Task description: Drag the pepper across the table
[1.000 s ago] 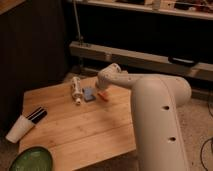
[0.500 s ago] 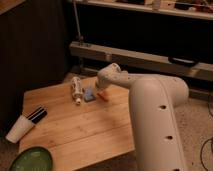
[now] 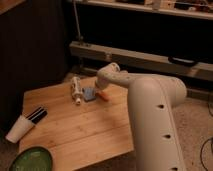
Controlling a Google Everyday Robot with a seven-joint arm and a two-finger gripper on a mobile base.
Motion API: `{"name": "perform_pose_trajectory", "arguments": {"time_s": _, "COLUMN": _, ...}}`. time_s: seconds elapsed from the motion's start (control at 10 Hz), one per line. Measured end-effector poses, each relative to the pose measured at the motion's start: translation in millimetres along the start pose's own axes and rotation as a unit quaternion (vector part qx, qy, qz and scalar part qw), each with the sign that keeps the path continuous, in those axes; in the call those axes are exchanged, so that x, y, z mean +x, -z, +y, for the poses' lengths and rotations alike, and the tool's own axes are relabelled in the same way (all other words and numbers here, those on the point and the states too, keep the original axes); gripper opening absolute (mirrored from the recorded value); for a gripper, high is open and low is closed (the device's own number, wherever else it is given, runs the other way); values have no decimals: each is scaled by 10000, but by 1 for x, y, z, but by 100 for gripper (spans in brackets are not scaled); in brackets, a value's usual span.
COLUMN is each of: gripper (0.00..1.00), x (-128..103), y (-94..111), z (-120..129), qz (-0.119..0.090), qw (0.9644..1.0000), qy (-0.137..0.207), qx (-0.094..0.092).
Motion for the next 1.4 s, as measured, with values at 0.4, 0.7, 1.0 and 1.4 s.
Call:
{"name": "perform_pose_trajectory", "arguments": {"time_s": 0.4, "gripper": 22, "x": 3, "y": -2, "z": -2, "qz": 35, "qw": 10000, "qy": -7, "qx": 0}}
{"name": "perform_pose_trajectory", "arguments": {"time_s": 0.7, "gripper": 22, "x": 3, "y": -2, "z": -2, "qz": 45, "qw": 10000, "qy": -6, "qx": 0}}
{"name": "perform_pose_trajectory", "arguments": {"time_s": 1.0, "gripper": 22, "x": 3, "y": -2, "z": -1, "qz": 52, "qw": 10000, "qy": 2, "qx": -3}}
{"name": "perform_pose_trajectory", "arguments": {"time_s": 1.4, "gripper": 22, "x": 6, "y": 1, "z": 3, "qz": 34, "qw": 10000, "qy": 0, "qx": -36}}
